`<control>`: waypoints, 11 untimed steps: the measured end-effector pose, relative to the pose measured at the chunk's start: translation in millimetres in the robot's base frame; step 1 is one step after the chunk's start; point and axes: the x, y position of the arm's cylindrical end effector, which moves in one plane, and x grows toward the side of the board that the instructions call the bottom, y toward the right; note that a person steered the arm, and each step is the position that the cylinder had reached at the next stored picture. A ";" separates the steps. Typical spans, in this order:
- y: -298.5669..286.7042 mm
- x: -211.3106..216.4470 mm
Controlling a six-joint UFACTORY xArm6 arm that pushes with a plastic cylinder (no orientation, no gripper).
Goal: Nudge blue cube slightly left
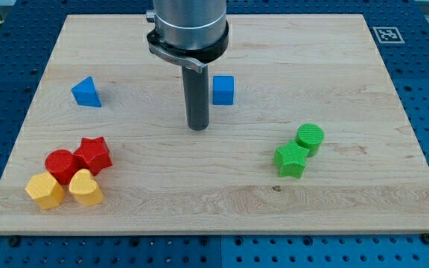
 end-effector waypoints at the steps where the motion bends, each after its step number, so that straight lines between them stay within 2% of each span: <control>1: -5.1 -4.6; 2: -5.1 -9.4; 6: -14.4 -82.7; 7: -10.6 -129.6; 8: 46.4 -131.7; 9: 107.3 -101.5; 11: 120.8 -77.8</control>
